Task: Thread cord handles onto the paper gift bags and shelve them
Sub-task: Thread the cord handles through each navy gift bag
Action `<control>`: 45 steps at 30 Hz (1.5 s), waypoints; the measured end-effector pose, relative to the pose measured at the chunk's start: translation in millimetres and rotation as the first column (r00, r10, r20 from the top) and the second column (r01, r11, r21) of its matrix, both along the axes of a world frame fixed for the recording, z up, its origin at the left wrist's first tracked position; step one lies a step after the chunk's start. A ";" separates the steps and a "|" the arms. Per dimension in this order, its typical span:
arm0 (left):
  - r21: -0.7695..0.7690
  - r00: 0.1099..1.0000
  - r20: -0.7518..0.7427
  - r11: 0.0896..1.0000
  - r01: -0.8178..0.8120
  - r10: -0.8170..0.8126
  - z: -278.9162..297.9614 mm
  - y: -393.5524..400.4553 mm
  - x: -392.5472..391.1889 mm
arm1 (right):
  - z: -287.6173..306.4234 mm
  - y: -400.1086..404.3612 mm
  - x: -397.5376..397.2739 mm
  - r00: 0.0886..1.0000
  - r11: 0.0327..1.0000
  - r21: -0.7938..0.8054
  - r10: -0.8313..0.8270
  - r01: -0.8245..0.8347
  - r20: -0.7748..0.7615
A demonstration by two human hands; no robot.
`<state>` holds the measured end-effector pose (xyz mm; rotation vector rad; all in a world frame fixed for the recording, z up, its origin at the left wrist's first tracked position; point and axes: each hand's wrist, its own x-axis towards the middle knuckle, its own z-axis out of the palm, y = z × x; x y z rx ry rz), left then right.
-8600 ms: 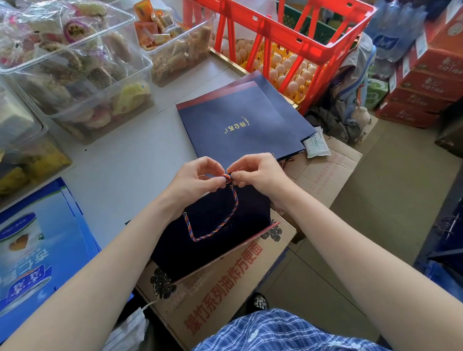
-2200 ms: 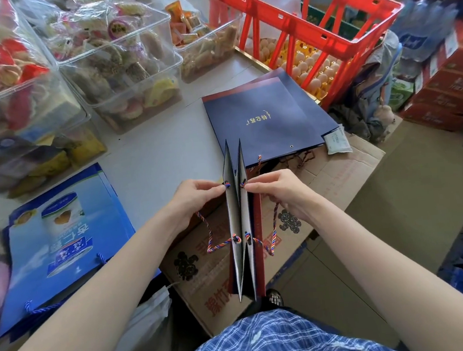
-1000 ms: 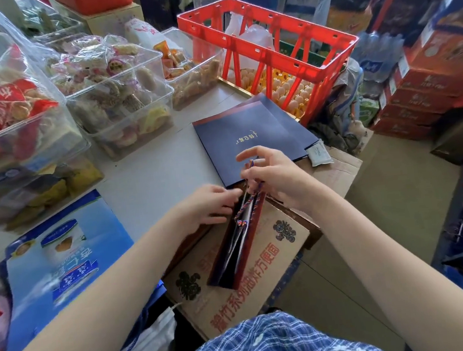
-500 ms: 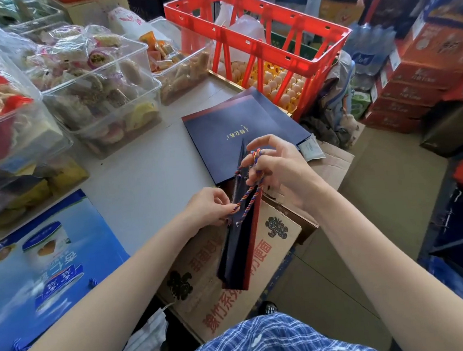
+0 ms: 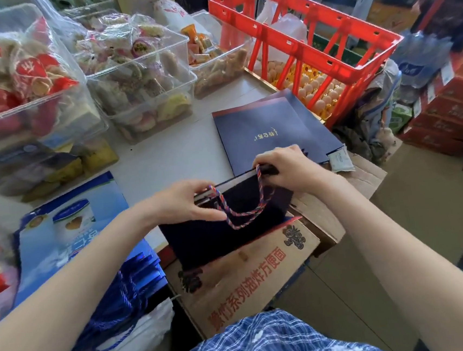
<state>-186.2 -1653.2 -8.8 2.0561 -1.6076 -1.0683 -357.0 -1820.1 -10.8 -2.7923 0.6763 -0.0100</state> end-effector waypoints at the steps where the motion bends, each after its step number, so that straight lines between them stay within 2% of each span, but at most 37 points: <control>1: -0.043 0.998 0.065 0.999 0.005 -0.002 10.8 -0.4 7.5 | 12.5 -5.5 6.9 0.999 1.000 -0.009 0.007 -0.007 0.048; 4: -0.252 0.969 0.222 0.966 -0.053 0.111 55.8 -10.7 31.1 | 60.3 -22.5 34.2 0.973 0.994 -0.112 0.044 -0.019 0.227; 8: -0.446 0.889 0.374 0.892 -0.076 0.263 115.8 -20.7 51.3 | 110.6 -35.5 67.1 0.873 0.987 -0.158 0.059 0.021 0.484; 11: -0.537 0.805 0.466 0.841 -0.072 0.367 133.6 -21.0 58.8 | 115.1 -36.9 84.8 0.792 0.979 -0.187 0.049 0.084 0.609; 14: -0.580 0.755 0.479 0.807 -0.110 0.447 113.5 -22.9 61.9 | 89.0 -33.9 96.0 0.759 0.976 -0.173 0.014 0.130 0.651; 17: -0.584 0.802 0.390 0.795 -0.165 0.453 47.2 -14.9 49.3 | 31.2 -26.9 94.9 0.823 0.982 -0.161 0.007 0.103 0.568; 19: -0.545 0.814 0.406 0.825 -0.149 0.415 -16.4 -5.8 38.7 | -22.6 -20.4 86.0 0.911 0.988 -0.154 0.063 0.001 0.408; 20: -0.466 0.811 0.453 0.874 -0.140 0.371 -49.4 -0.8 31.8 | -51.4 -16.4 78.7 0.955 0.991 -0.122 0.080 -0.047 0.285; 22: -0.138 0.826 0.513 0.972 -0.191 0.235 -99.5 12.2 13.8 | -100.4 -5.6 59.1 0.999 0.999 -0.019 0.048 -0.047 0.022; 24: 0.110 0.840 0.492 0.942 -0.318 0.226 -133.4 25.0 7.1 | -134.0 -0.6 41.2 0.989 0.996 0.045 -0.065 0.072 -0.134; 25: 0.144 0.834 0.478 0.911 -0.385 0.277 -143.3 30.8 8.2 | -143.3 0.1 36.2 0.980 0.989 0.071 -0.115 0.128 -0.162; 29: 0.137 0.774 0.403 0.804 -0.579 0.488 -150.6 31.5 19.5 | -147.3 0.1 49.4 0.925 0.900 0.214 -0.371 0.381 -0.086; 31: 0.164 0.757 0.346 0.759 -0.630 0.554 -148.7 18.7 20.1 | -148.4 6.2 63.8 0.888 0.846 0.269 -0.436 0.461 -0.149; 34: 0.301 0.761 0.255 0.699 -0.649 0.597 -153.1 4.1 16.7 | -157.9 21.0 72.1 0.860 0.824 0.279 -0.415 0.494 -0.296; 36: 0.348 0.765 0.259 0.682 -0.644 0.590 -160.8 4.5 16.2 | -166.1 27.7 70.3 0.849 0.827 0.262 -0.403 0.498 -0.343; 41: 0.313 0.757 0.307 0.690 -0.653 0.577 -170.0 6.2 9.1 | -170.7 33.1 63.9 0.836 0.776 0.321 -0.466 0.543 -0.290; 45: 0.323 0.757 0.309 0.685 -0.653 0.576 -169.3 2.8 4.7 | -169.8 26.4 65.1 0.870 0.839 0.245 -0.437 0.485 -0.226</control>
